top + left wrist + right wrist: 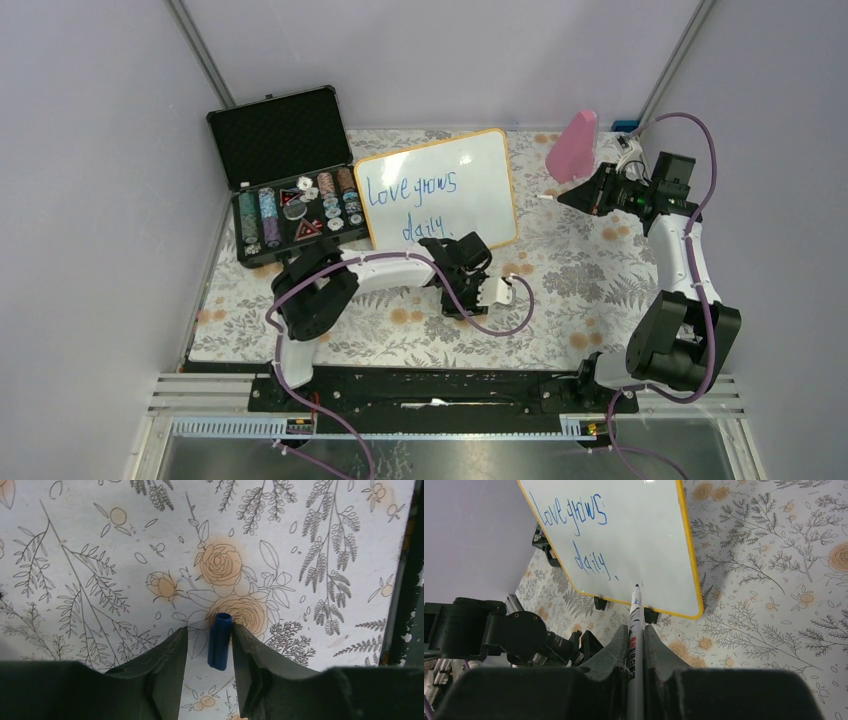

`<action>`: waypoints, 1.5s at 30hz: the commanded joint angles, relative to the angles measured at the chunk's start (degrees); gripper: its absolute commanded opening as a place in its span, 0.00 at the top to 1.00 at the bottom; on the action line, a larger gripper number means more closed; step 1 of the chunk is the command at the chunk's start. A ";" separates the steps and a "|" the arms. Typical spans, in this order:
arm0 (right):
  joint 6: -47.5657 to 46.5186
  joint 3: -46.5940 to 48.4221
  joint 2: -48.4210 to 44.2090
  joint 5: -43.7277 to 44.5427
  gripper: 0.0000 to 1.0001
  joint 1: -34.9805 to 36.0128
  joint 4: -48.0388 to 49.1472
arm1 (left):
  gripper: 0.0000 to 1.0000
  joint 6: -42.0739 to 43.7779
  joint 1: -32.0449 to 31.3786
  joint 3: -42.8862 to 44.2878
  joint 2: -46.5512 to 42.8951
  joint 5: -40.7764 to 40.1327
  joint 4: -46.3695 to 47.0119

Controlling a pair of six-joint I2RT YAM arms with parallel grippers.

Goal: Write a sentence on the whiteboard
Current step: Close the whiteboard marker.

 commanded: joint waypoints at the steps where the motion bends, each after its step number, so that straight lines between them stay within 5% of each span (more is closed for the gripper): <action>1: -0.72 -0.25 -2.37 -2.12 1.00 -0.26 1.28 | 0.60 1.45 1.16 -1.76 1.10 -1.92 1.53; 29: -0.98 -0.54 -2.84 -2.47 1.00 -0.26 1.35 | 0.60 2.25 2.87 -5.45 -1.45 -3.90 -2.39; 45: 0.24 -1.20 -3.40 -5.71 1.00 -0.17 2.43 | 1.00 -6.97 3.48 -2.35 -5.73 4.02 -2.15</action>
